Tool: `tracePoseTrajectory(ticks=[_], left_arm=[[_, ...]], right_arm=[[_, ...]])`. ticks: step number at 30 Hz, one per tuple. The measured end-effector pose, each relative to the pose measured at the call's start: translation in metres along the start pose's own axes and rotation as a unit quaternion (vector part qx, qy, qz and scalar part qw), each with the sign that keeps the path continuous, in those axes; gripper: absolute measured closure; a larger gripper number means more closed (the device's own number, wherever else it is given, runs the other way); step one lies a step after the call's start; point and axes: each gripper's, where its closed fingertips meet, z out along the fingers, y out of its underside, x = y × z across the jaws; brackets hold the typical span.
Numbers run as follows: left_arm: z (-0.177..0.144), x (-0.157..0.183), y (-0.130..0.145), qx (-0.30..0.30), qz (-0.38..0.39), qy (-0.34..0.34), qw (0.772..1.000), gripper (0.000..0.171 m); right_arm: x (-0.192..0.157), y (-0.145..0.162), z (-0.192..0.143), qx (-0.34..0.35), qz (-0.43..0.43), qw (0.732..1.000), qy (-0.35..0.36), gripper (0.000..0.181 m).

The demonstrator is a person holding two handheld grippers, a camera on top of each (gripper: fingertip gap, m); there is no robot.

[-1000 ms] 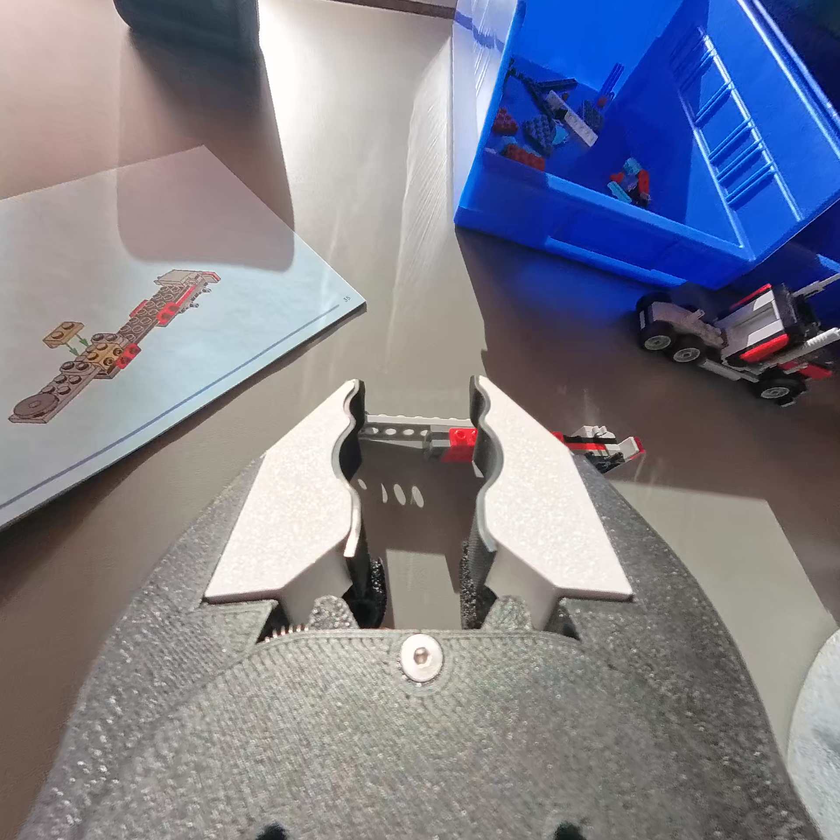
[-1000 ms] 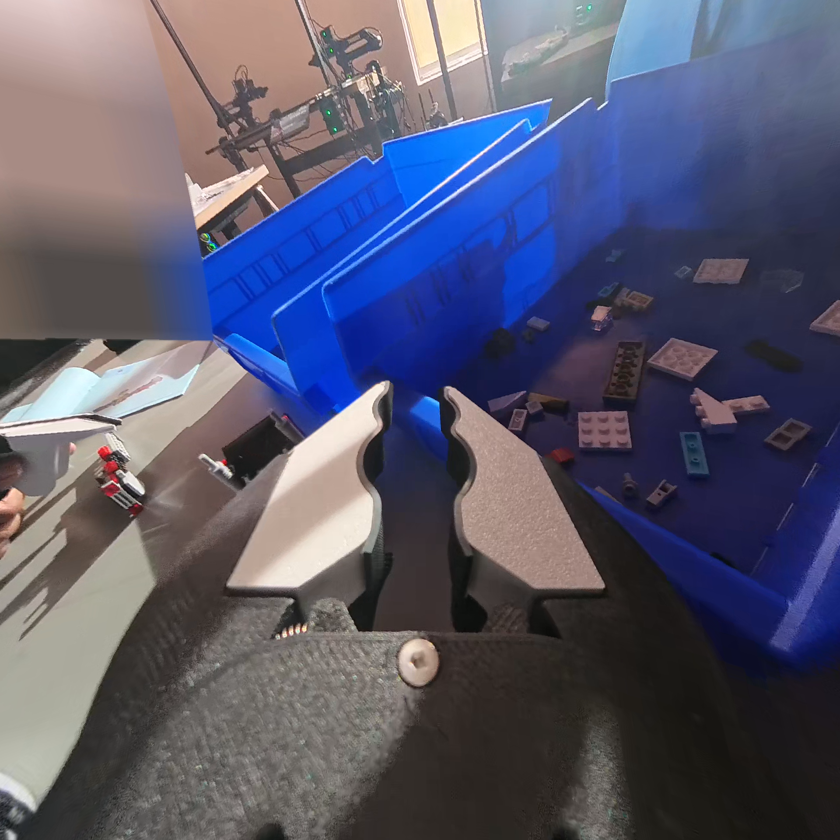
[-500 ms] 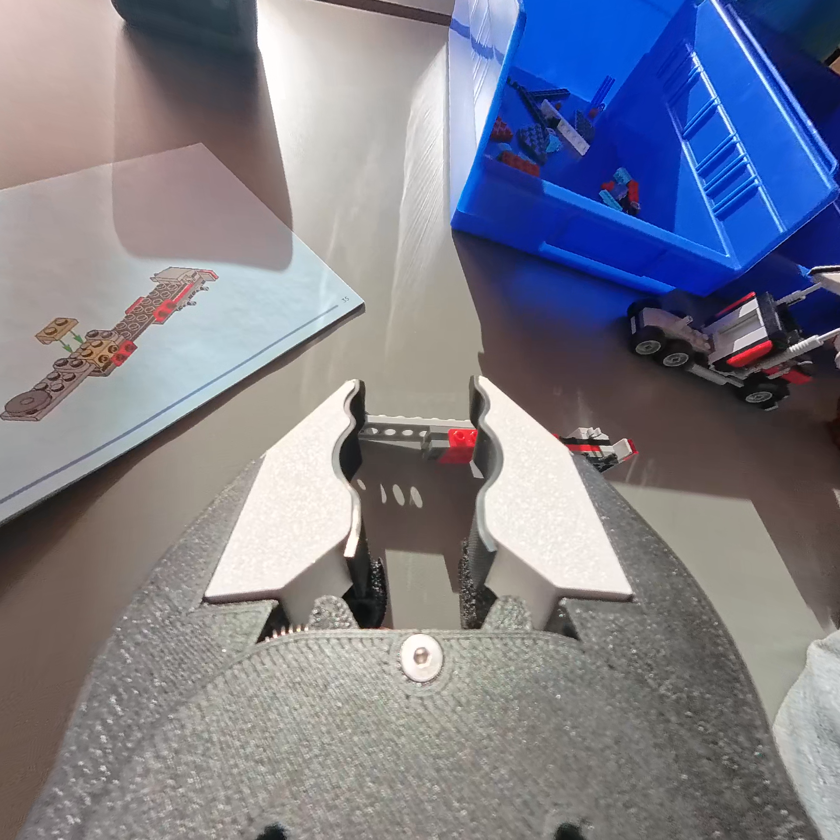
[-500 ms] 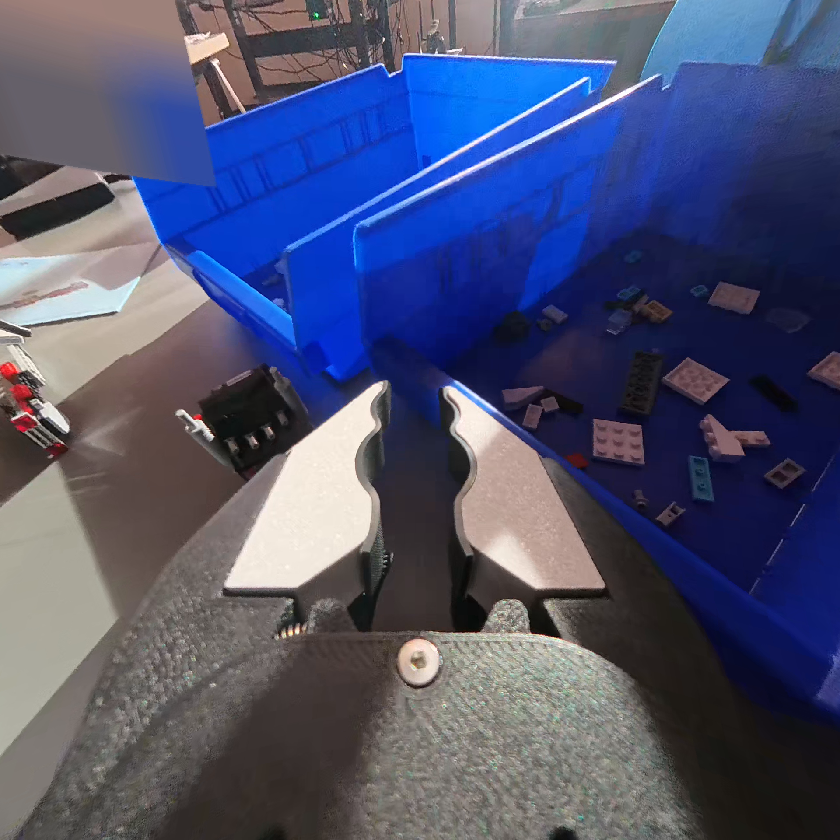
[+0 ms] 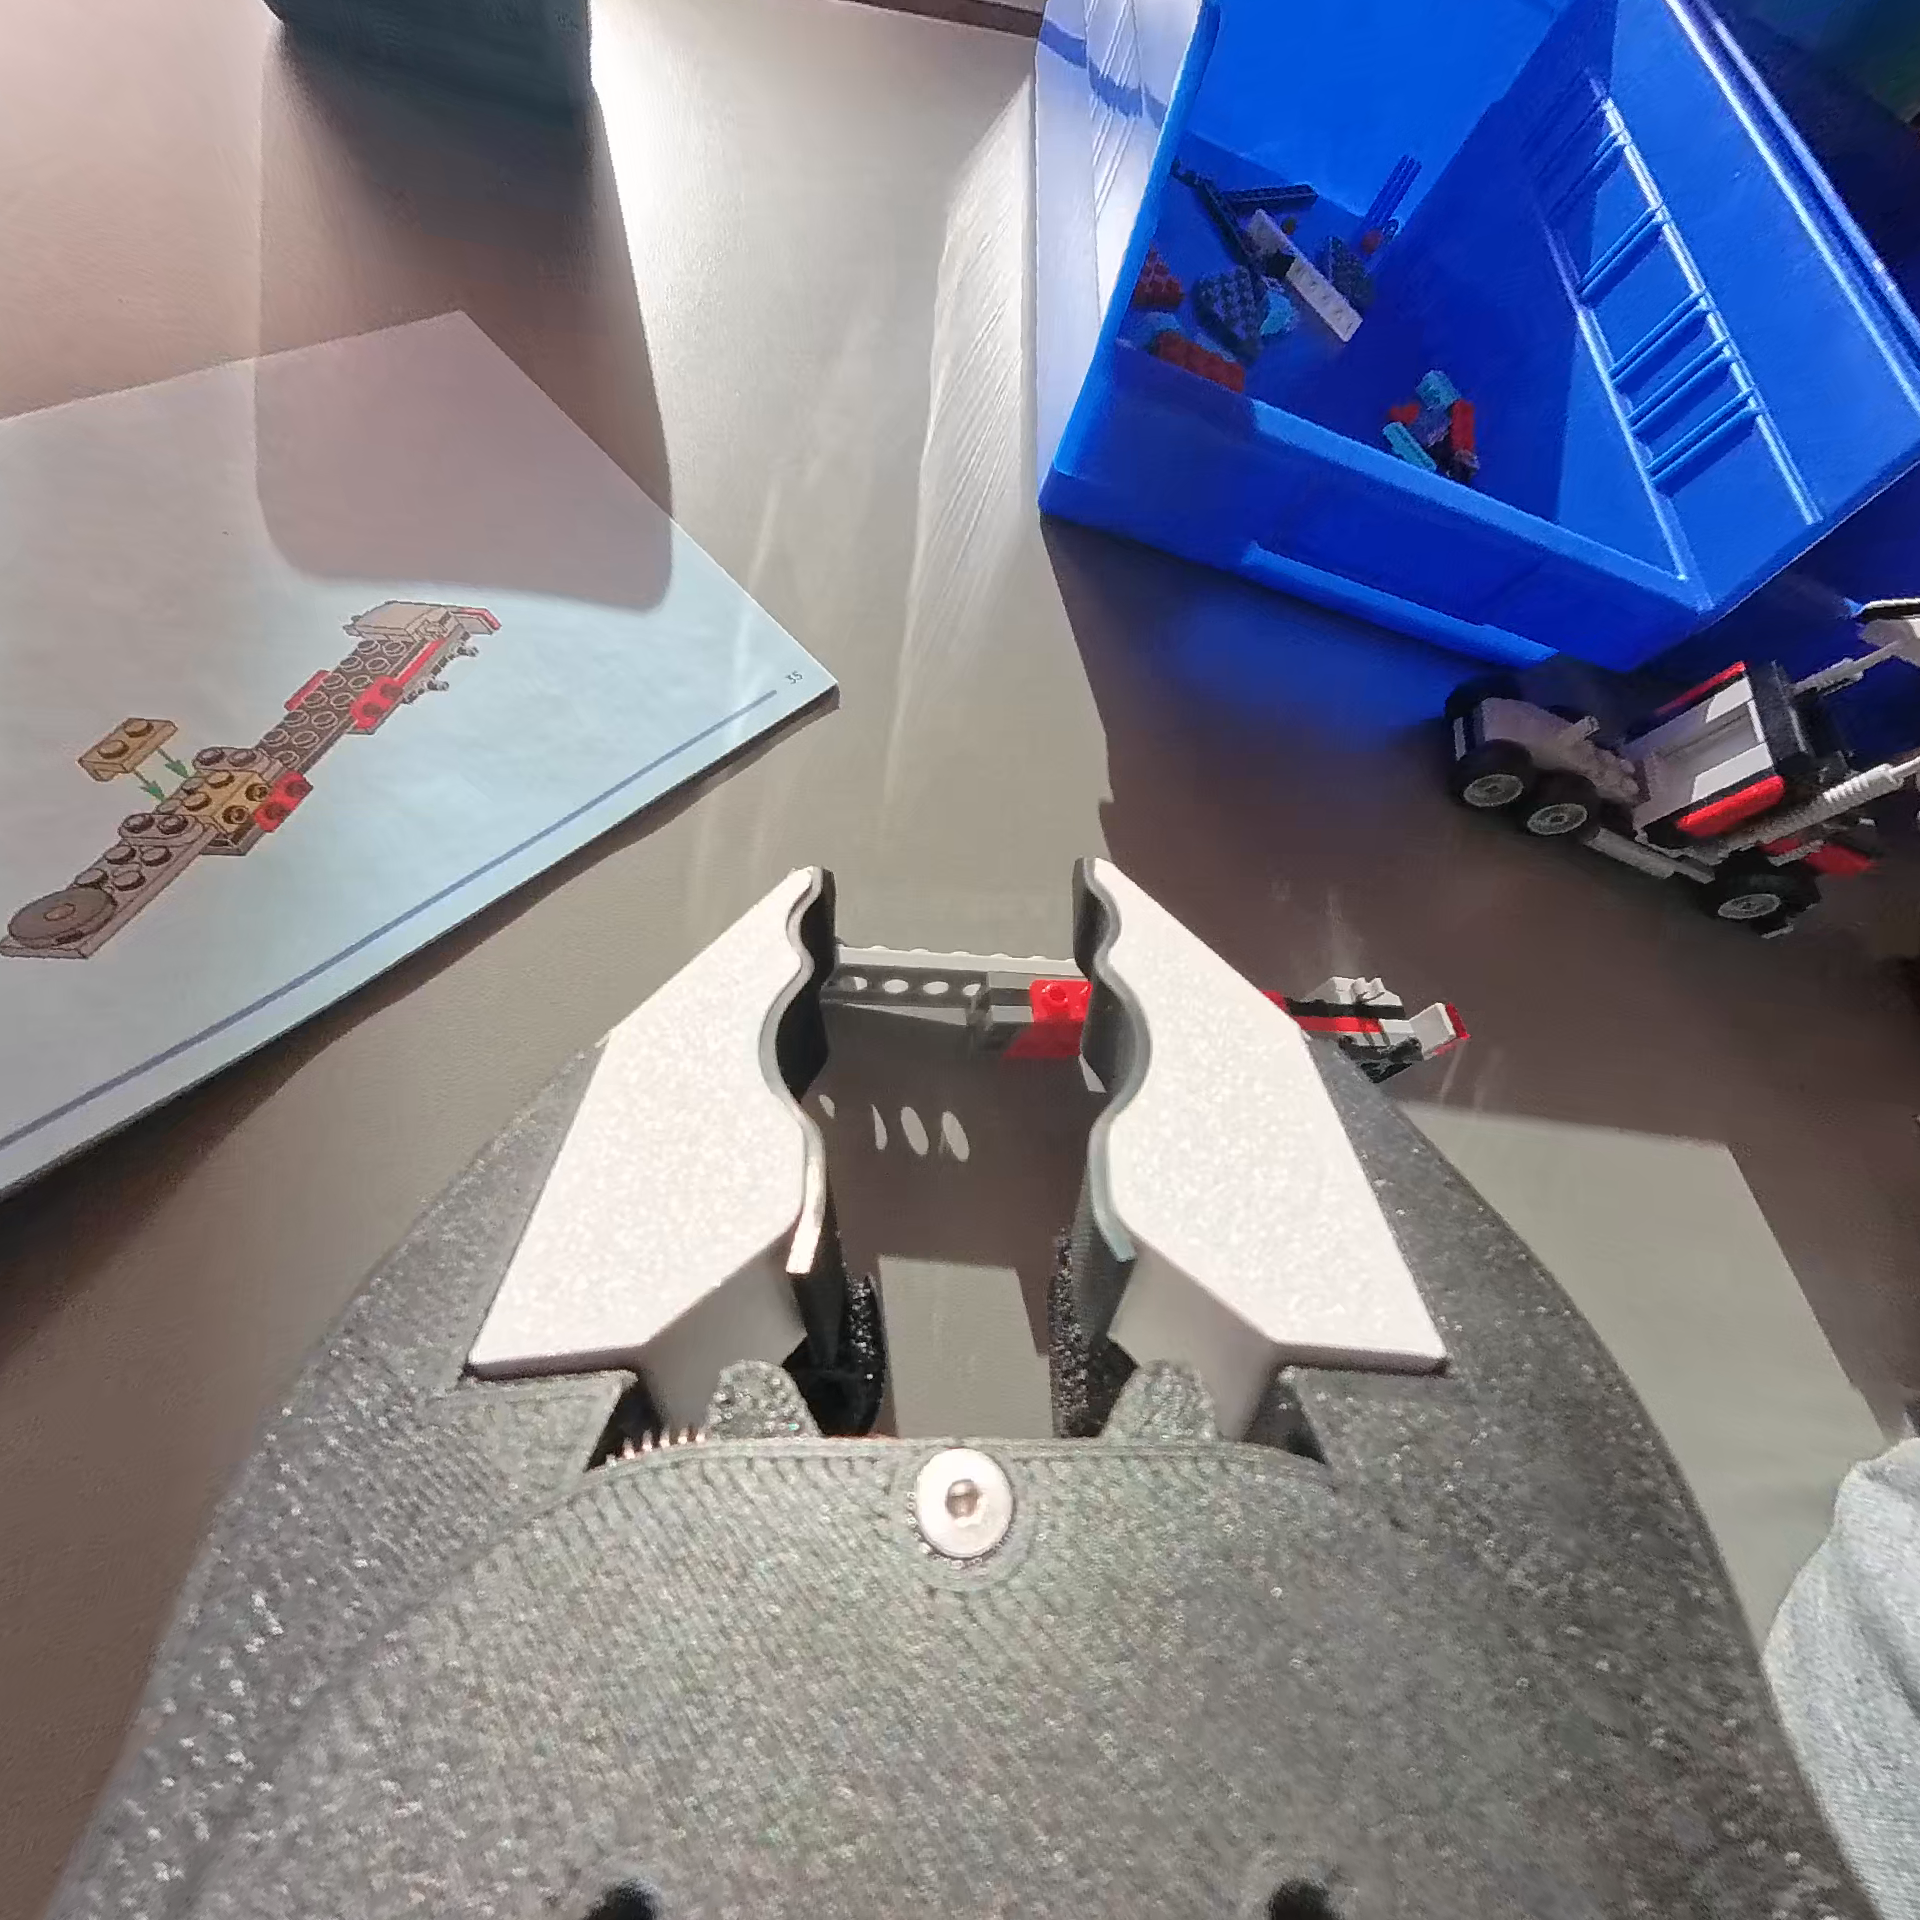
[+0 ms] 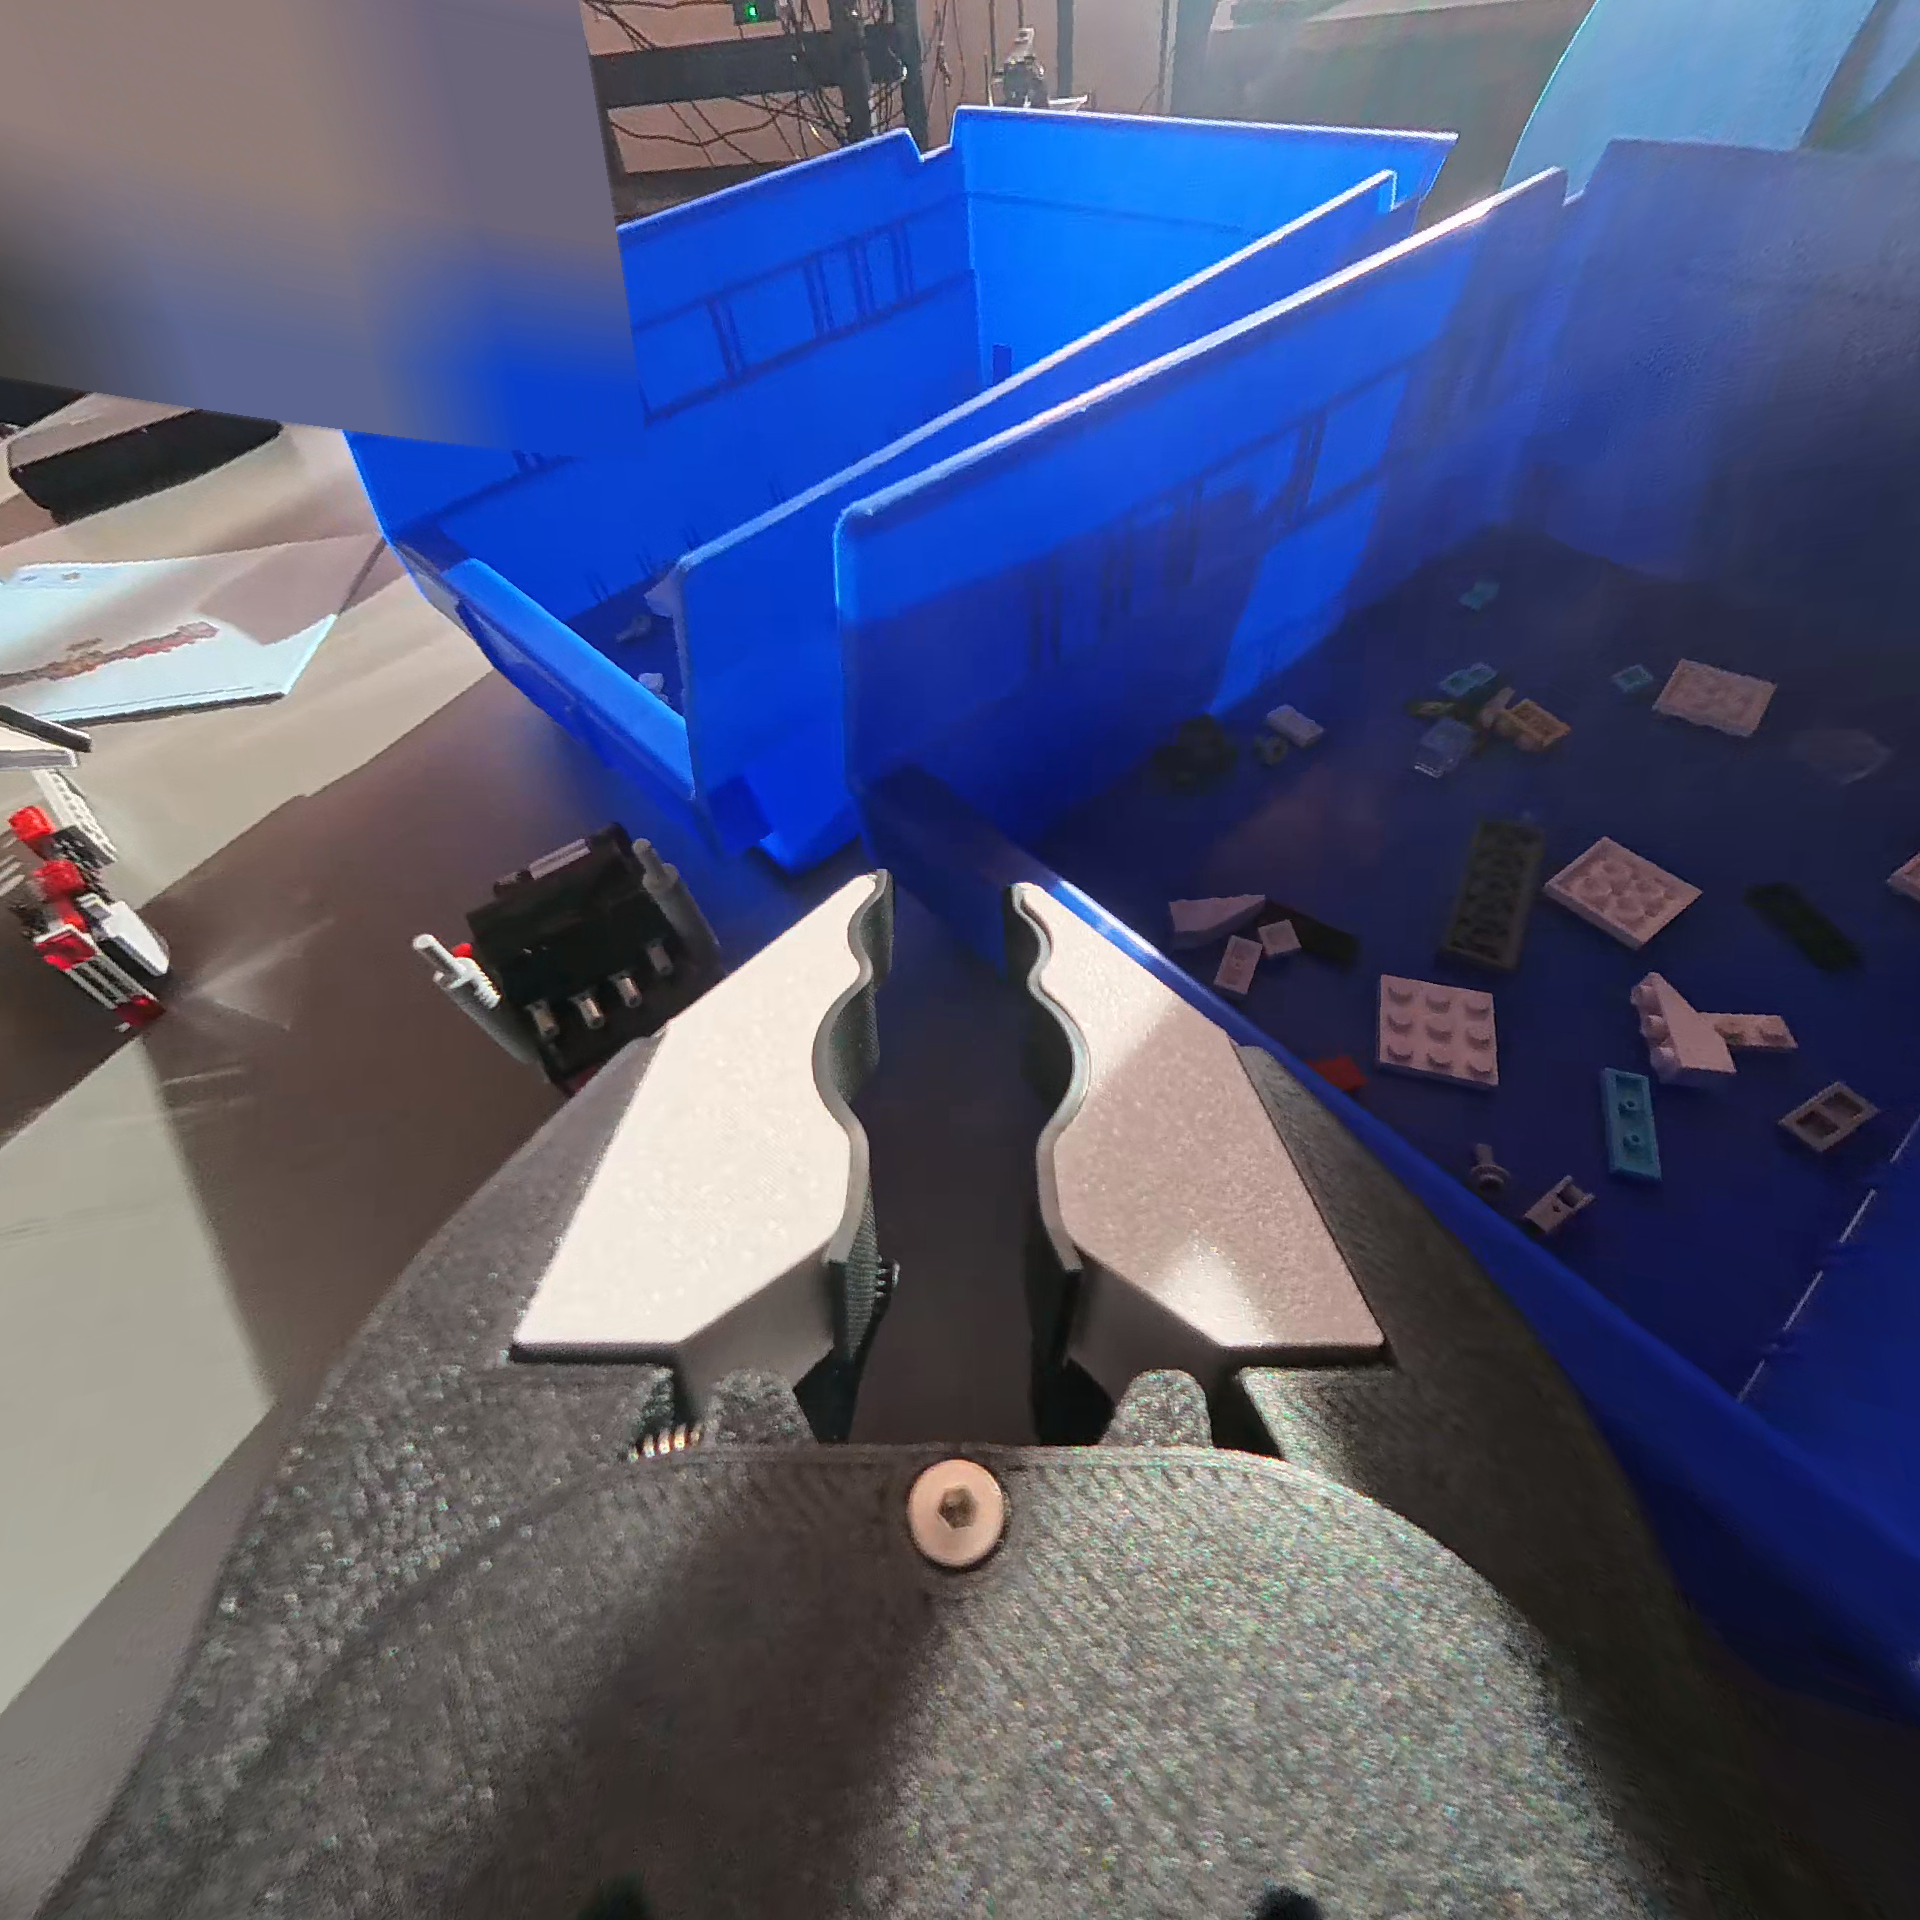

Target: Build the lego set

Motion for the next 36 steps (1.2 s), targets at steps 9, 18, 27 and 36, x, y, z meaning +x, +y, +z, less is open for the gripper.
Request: tracePoseTrajectory(ticks=[9,18,27,36], left_arm=[[0.0009,-0.0004,0.0007,-0.003,0.000,-0.001,1.000,0.124],[0.0016,-0.0004,0.0009,-0.005,-0.002,0.001,1.000,0.124],[0.0040,-0.0011,0.0021,-0.011,0.001,-0.004,1.000,0.124],[0.0061,-0.0013,0.0035,-0.018,0.006,-0.009,1.000,0.124]], right_arm=[[-0.0005,-0.0001,0.0000,0.000,0.002,1.000,-0.004,0.161],[-0.0005,-0.0001,-0.0001,0.001,0.004,1.000,-0.005,0.161],[0.0003,-0.0006,-0.0004,0.002,0.015,1.000,-0.012,0.161],[0.0015,-0.0019,-0.0017,0.008,0.031,0.999,-0.022,0.161]])
